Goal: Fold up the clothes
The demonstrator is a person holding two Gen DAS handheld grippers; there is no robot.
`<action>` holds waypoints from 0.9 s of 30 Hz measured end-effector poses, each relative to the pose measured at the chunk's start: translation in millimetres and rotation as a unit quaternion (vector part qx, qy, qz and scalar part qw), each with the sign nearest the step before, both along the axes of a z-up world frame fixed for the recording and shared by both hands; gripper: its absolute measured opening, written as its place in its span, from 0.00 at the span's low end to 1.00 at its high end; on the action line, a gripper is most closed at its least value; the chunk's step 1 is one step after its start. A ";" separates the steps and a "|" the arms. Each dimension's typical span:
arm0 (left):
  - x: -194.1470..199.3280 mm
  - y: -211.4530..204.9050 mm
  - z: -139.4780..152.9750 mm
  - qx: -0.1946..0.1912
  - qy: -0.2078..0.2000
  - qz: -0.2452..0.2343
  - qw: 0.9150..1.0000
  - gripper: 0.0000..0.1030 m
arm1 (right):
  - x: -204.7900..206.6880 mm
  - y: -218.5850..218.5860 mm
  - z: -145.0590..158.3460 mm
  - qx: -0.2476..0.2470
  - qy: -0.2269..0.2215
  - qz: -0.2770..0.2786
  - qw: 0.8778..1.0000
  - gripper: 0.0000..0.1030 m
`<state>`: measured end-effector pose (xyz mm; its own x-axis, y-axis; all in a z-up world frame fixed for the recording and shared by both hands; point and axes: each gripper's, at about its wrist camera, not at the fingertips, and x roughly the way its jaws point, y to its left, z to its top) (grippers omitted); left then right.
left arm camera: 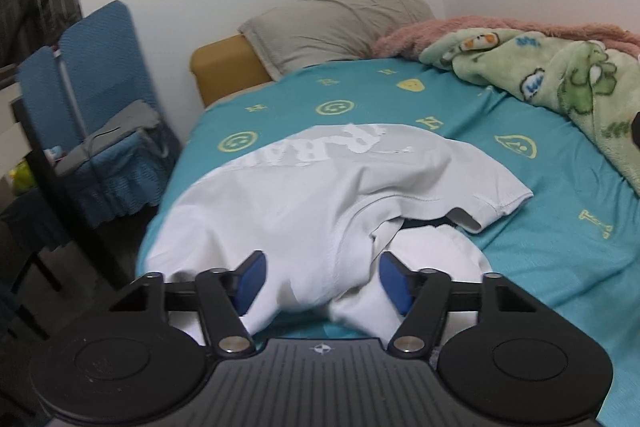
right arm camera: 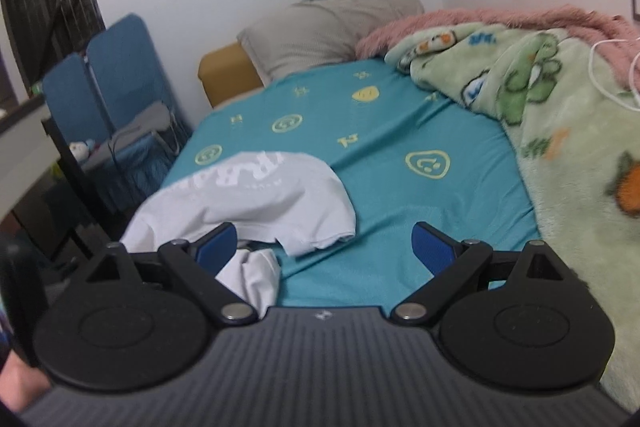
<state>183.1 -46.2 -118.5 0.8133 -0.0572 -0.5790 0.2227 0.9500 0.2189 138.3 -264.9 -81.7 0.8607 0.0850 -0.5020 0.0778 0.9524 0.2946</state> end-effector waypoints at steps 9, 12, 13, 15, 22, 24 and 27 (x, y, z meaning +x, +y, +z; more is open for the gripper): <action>14.1 6.6 -9.4 -0.027 -0.007 0.019 0.999 0.14 | 44.8 4.2 -34.6 -0.031 0.010 0.018 0.999 0.93; -5.3 15.9 14.8 -0.050 -0.036 0.023 0.998 0.13 | 47.4 6.2 -37.1 -0.050 -0.002 0.019 0.999 0.93; -12.4 19.1 23.9 -0.058 -0.046 0.022 0.997 0.12 | 46.8 6.7 -35.3 -0.056 -0.011 0.019 0.998 0.93; -27.4 25.5 43.3 -0.078 -0.058 0.020 0.995 0.12 | 44.7 8.2 -31.4 -0.067 -0.031 0.019 0.997 0.93; -82.8 48.7 85.8 -0.131 -0.075 0.014 0.988 0.12 | 12.1 36.4 -7.3 -0.086 -0.089 0.061 0.990 0.93; -95.5 51.8 92.1 -0.141 -0.079 0.014 0.987 0.12 | -1.2 49.5 -1.7 -0.083 -0.095 0.084 0.988 0.93; -106.3 55.5 97.6 -0.154 -0.081 0.014 0.985 0.12 | -12.1 73.9 0.2 -0.088 -0.089 0.121 0.985 0.93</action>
